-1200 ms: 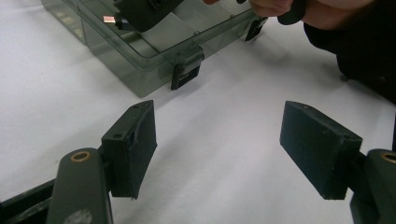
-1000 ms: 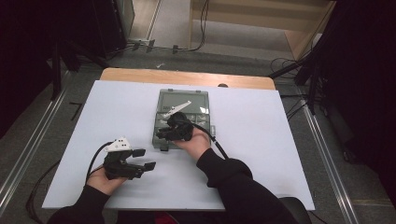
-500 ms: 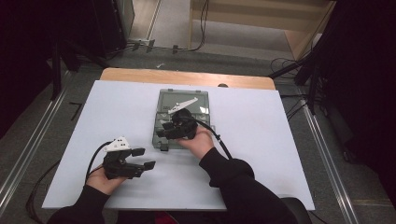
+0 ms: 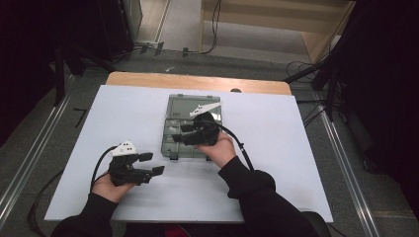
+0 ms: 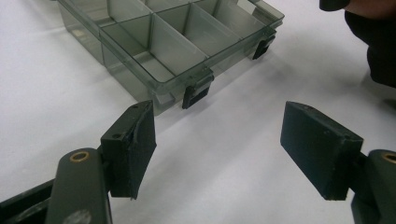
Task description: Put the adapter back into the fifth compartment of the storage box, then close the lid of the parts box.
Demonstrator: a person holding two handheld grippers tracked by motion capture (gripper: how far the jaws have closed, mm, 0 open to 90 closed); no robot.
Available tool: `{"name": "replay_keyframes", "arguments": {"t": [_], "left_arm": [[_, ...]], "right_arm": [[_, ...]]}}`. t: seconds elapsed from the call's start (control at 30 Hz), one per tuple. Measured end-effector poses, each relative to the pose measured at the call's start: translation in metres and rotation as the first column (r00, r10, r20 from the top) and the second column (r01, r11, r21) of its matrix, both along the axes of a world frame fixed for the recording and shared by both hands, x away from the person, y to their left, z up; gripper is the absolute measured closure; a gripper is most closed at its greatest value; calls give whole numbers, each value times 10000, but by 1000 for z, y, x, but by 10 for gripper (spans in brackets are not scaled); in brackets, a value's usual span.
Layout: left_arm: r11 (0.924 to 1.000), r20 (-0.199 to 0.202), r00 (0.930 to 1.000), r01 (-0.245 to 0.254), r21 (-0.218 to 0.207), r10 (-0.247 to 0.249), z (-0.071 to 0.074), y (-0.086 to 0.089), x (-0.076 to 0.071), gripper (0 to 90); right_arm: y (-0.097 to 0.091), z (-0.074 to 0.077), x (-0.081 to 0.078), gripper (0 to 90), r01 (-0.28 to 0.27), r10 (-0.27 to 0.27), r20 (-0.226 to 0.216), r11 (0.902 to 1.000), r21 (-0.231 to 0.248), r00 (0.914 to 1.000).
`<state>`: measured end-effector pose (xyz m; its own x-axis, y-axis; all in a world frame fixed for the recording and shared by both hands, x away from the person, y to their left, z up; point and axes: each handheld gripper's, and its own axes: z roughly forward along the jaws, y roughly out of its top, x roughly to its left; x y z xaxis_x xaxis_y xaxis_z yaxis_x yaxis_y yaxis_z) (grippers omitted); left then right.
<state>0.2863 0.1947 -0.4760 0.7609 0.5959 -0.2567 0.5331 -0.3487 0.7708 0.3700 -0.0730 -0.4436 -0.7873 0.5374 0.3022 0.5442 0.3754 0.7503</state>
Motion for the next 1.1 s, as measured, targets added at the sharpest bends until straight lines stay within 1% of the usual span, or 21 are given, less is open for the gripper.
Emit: {"name": "replay_keyframes", "arguments": {"t": [0.07,0.2,0.23,0.3,0.33,0.6,0.7,0.73,0.9,0.93,1.1], "left_arm": [[9999,27,10000,43,-138,-43,0,-1,2,241],[9997,71,10000,-9,-252,11,1,-1,5,240],[9998,74,10000,-52,-188,54,2,-2,6,241],[9998,154,9999,-55,-203,58,2,-3,8,240],[9999,154,9999,-46,-166,48,2,-3,8,241],[9999,161,9998,-138,-66,139,3,-7,14,242],[9999,226,9997,-120,16,120,3,-9,15,242],[9999,250,9996,-106,-23,107,3,-9,16,242],[9999,268,9995,-145,-2,145,4,-11,20,243],[9998,294,9994,-189,-63,190,4,-12,20,242],[9994,283,9991,-325,-86,327,5,-12,24,242]], "right_arm": [[-3,1,-1,413,35,-35,54,10000,29,10000],[-9,1,-4,402,89,-90,140,10000,36,9999],[-11,1,-4,400,88,-88,188,10000,16,9998],[-14,1,-5,400,137,-138,157,9999,29,9998],[-16,1,-5,398,190,-190,89,9998,-1,9998],[-28,-2,-7,394,393,-393,80,9992,-31,9992],[-32,-3,-8,393,491,-490,40,9988,-90,9988],[-34,-4,-8,393,472,-471,93,9988,-110,9988],[-42,-5,-11,391,655,-655,50,9978,-103,9978],[-44,-5,-11,390,685,-685,94,9976,-90,9976],[-51,-6,-12,387,881,-880,91,9961,-37,9961]]}}
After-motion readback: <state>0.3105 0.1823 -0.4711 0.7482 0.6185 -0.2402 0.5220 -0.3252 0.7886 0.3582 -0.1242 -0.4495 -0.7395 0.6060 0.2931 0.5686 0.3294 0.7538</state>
